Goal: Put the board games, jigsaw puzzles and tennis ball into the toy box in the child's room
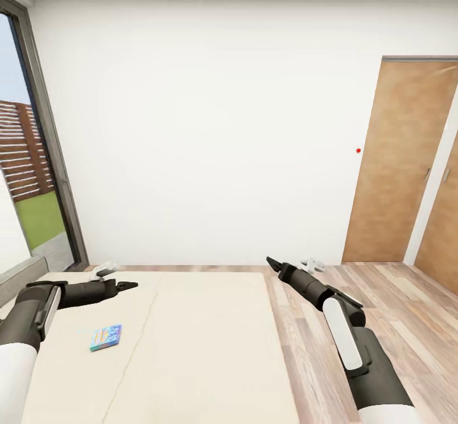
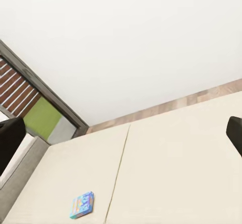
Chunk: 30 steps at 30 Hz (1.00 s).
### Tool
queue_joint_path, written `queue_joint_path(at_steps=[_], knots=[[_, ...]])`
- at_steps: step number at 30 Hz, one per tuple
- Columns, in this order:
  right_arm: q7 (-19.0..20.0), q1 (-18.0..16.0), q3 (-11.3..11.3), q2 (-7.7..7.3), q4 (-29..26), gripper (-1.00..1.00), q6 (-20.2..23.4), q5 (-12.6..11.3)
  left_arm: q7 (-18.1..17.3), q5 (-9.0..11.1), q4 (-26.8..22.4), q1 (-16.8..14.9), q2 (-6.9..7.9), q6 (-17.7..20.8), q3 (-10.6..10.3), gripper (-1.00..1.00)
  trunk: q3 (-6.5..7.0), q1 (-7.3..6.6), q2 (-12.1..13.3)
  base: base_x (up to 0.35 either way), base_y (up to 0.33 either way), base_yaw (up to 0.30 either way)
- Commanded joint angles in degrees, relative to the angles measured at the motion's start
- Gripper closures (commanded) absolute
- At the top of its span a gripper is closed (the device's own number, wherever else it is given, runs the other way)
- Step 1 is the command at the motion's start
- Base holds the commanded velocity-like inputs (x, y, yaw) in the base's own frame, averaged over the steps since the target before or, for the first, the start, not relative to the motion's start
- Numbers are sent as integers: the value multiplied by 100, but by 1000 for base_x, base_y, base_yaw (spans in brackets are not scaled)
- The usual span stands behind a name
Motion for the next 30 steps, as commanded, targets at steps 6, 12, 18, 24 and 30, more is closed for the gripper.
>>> queue_joint_path(at_steps=[6,12,18,24,30], knots=[[20,-3,-18,8,5,-100,40,-10,-54,-53,-1,-4,28,29,21,-100,-3,3,-5,0,277,0],[15,-3,-16,8,13,-100,38,-8,-54,-53,-1,-4,37,29,20,-100,-3,3,-5,0,277,0],[15,-3,-16,9,16,-100,32,-6,-54,-53,-1,-4,44,29,21,-100,-3,3,-5,0,277,0],[15,-3,-13,12,17,-100,31,-8,-54,-53,-1,-3,47,29,23,-100,-3,3,-5,0,277,0],[16,-3,-12,14,17,-100,31,-8,-56,-53,-1,-3,48,29,25,-100,-3,3,-5,0,277,0]])
